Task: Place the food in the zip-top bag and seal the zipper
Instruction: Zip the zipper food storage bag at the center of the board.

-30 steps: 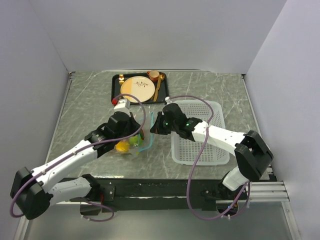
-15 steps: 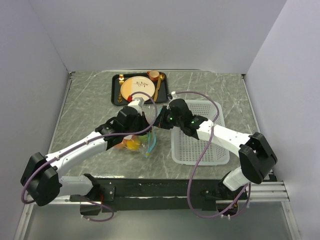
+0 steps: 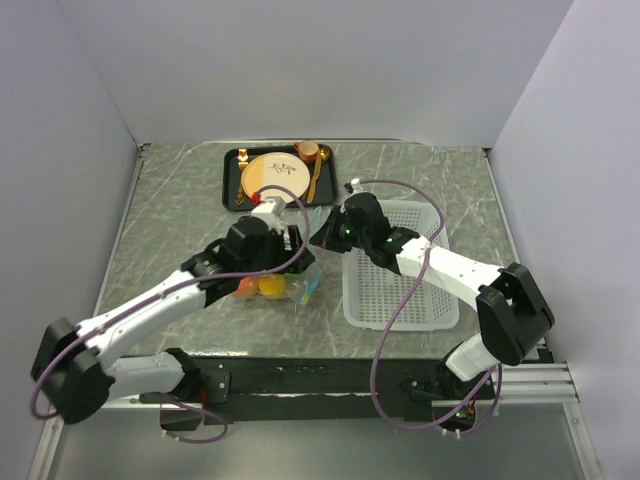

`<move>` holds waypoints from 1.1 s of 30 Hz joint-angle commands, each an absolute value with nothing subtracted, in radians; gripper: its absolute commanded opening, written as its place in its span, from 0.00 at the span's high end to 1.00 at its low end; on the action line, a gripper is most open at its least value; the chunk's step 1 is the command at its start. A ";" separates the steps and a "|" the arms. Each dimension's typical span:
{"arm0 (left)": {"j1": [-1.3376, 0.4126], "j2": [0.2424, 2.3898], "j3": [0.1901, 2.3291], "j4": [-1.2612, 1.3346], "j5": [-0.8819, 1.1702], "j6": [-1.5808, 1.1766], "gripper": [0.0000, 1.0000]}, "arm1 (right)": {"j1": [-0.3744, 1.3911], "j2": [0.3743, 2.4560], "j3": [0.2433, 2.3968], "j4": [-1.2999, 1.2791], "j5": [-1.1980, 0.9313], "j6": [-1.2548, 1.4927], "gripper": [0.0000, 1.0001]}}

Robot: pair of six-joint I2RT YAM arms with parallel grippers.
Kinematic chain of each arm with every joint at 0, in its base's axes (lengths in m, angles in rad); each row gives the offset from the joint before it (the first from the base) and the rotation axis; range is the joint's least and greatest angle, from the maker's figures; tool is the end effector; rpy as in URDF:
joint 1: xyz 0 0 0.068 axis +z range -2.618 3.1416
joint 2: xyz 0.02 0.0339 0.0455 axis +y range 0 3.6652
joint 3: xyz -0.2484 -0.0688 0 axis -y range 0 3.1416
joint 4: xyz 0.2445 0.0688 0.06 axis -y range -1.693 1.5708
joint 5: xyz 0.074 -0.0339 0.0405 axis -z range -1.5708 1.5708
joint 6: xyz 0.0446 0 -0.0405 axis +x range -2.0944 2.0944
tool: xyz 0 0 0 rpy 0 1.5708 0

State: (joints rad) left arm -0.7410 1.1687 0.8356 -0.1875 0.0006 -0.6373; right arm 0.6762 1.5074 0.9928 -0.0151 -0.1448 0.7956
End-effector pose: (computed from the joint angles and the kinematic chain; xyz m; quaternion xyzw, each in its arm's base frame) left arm 0.2039 -0.1866 0.2599 0.0450 0.8641 -0.3190 0.3867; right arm 0.2678 0.2232 0.2336 0.0157 0.8659 0.3795 0.3256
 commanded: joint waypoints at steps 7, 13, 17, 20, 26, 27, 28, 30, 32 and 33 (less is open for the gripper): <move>-0.747 0.882 0.695 -0.164 -0.110 -0.658 0.21 | 0.634 1.537 1.055 0.006 -0.141 0.790 0.99; -0.759 0.784 0.562 -0.153 -0.126 -0.727 0.21 | 0.623 1.568 1.118 -0.046 -0.149 0.778 0.99; -0.765 0.726 0.502 -0.150 -0.144 -0.889 0.22 | 0.620 1.565 1.124 -0.054 -0.146 0.779 0.98; -0.779 0.686 0.448 -0.100 -0.143 -1.030 0.23 | 0.618 1.560 1.123 -0.054 -0.138 0.779 0.97; -0.828 0.669 0.338 0.106 -0.161 -1.238 0.24 | 0.618 1.551 1.112 -0.038 -0.146 0.795 0.97; -0.836 0.681 0.334 0.123 -0.161 -1.258 0.25 | 0.618 1.549 1.109 -0.038 -0.150 0.798 0.97; -0.841 0.714 0.340 0.135 -0.167 -1.262 0.25 | 0.617 1.548 1.106 -0.035 -0.152 0.799 0.97; -0.853 0.750 0.359 0.129 -0.176 -1.267 0.26 | 0.617 1.543 1.101 -0.034 -0.153 0.802 0.97; -0.864 0.787 0.371 0.150 -0.195 -1.273 0.26 | 0.618 1.537 1.098 -0.034 -0.153 0.802 0.97; -0.873 0.793 0.361 0.164 -0.201 -1.285 0.26 | 0.618 1.536 1.097 -0.034 -0.152 0.802 0.96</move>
State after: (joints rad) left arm -0.8478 0.7597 0.3374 0.0502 -0.1585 -1.2179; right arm 0.6273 1.5604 1.0790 -0.0723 -0.1516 0.7956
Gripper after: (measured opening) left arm 0.742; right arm 0.034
